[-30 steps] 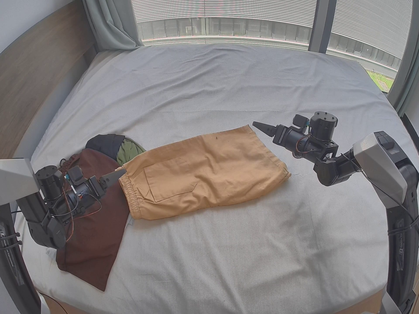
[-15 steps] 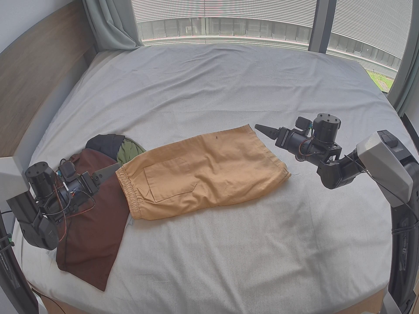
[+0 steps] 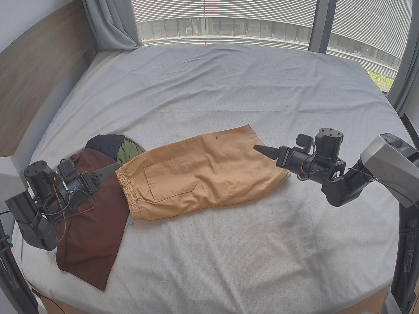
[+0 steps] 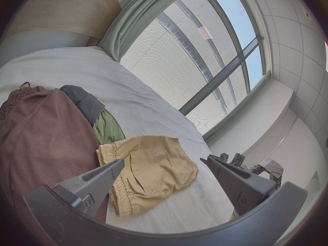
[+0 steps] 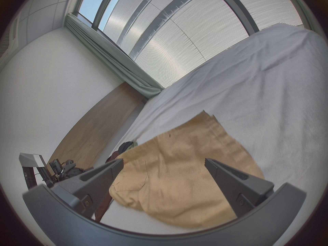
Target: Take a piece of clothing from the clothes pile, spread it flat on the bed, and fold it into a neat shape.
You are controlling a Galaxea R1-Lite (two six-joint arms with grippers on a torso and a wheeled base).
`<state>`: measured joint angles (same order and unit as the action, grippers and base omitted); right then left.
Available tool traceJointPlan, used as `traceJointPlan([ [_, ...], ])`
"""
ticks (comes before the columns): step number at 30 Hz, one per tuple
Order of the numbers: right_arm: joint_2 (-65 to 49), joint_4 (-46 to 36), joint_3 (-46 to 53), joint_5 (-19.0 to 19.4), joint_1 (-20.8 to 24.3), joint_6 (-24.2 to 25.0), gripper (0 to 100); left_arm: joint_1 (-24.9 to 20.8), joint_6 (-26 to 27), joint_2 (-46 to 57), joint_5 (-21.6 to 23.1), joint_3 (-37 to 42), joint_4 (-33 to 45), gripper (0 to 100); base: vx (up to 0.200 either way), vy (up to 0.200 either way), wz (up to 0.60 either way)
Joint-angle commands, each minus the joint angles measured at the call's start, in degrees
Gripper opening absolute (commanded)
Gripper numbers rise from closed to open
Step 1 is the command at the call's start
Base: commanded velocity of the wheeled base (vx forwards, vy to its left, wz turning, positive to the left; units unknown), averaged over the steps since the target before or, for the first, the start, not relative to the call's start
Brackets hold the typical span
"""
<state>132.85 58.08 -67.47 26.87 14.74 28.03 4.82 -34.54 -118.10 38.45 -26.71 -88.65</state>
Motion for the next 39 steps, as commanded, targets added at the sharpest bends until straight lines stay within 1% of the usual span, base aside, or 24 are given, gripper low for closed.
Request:
traceJointPlan([
  [1, -1.28, 2.66, 7.53, -0.24, 1.43, 0.01, 100, -0.33, 1.31, 0.07, -0.04, 0.61, -0.03, 100, 0.0, 0.0, 0.0],
  [8, -1.54, 6.61, 14.65, -0.24, 1.35, -0.08, 100, -0.24, 2.81, 2.0, 0.13, 2.01, -0.03, 100, 0.0, 0.0, 0.0],
  [15, -1.63, 11.53, 20.98, -0.24, 1.43, -0.25, 100, -0.33, 4.65, 5.87, 1.89, 6.67, -0.03, 100, 0.0, 0.0, 0.0],
  [22, -1.11, 14.26, 24.94, -0.24, 1.43, -0.16, 100, -0.24, 9.84, 6.22, 2.24, 8.52, -0.03, 100, 0.0, 0.0, 0.0],
  [33, 1.18, 15.22, 24.76, -0.24, 1.96, -0.08, 100, -0.33, 10.45, 6.22, 2.16, 8.25, -0.03, 100, 0.0, 0.0, 0.0],
  [39, 4.34, 14.52, 21.68, -0.68, 2.31, 0.1, 100, -0.24, 10.45, 6.13, 2.16, 8.16, -0.03, 100, 0.0, 0.0, 0.0],
])
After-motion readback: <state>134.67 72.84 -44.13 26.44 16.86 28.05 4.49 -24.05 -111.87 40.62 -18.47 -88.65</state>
